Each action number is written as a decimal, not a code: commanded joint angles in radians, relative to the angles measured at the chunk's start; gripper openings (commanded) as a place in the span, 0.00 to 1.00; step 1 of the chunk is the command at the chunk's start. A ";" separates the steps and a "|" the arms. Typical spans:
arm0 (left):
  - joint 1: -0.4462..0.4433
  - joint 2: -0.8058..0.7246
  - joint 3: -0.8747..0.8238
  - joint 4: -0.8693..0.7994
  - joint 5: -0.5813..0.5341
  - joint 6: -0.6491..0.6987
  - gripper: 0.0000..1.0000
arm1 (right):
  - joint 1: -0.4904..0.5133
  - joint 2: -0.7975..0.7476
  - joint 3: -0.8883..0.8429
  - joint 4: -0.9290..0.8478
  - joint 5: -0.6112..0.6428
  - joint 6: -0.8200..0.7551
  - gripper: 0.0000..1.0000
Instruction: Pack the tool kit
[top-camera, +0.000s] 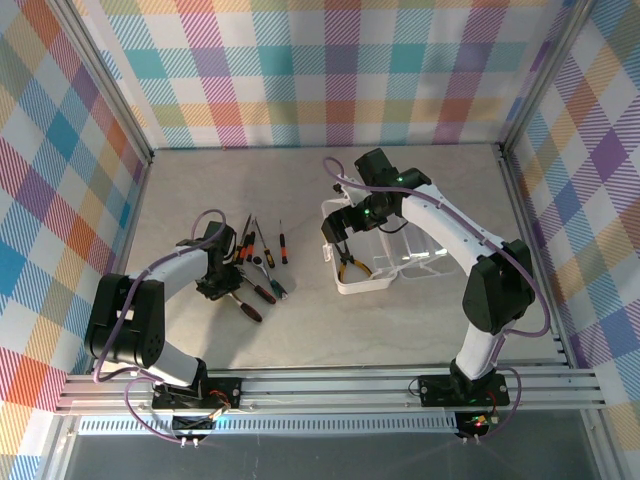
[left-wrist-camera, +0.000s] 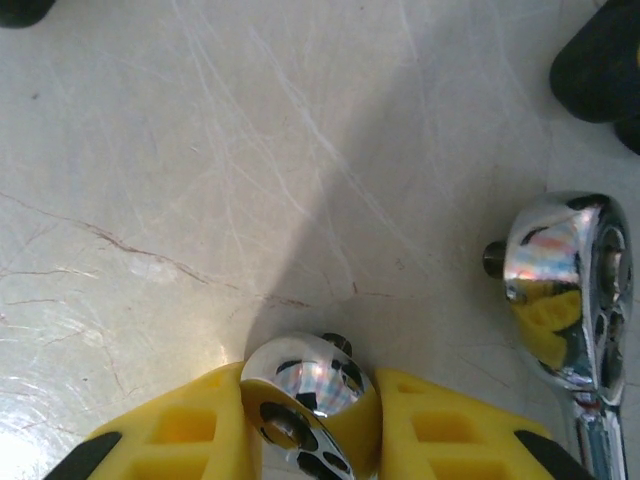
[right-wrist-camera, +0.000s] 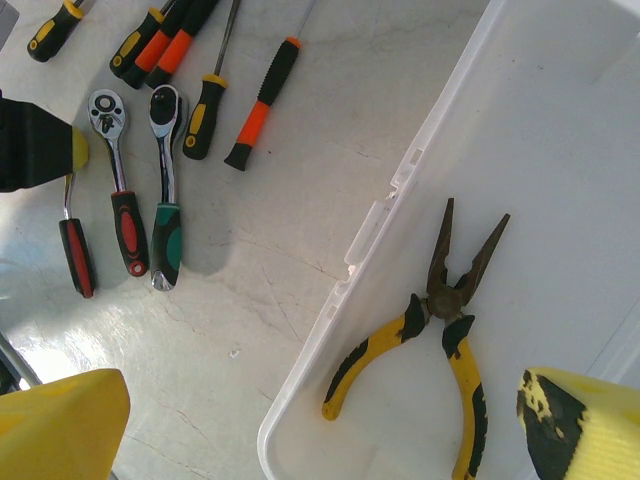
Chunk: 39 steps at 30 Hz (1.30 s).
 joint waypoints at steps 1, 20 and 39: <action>0.006 0.005 0.007 0.082 0.061 0.053 0.00 | 0.004 0.004 0.022 -0.013 -0.010 -0.020 0.99; -0.006 -0.088 0.174 -0.062 0.075 0.194 0.00 | 0.004 -0.029 0.023 -0.016 -0.042 -0.011 0.99; -0.019 0.055 0.089 -0.053 0.024 0.200 0.51 | 0.003 -0.011 0.020 -0.013 -0.042 -0.011 0.99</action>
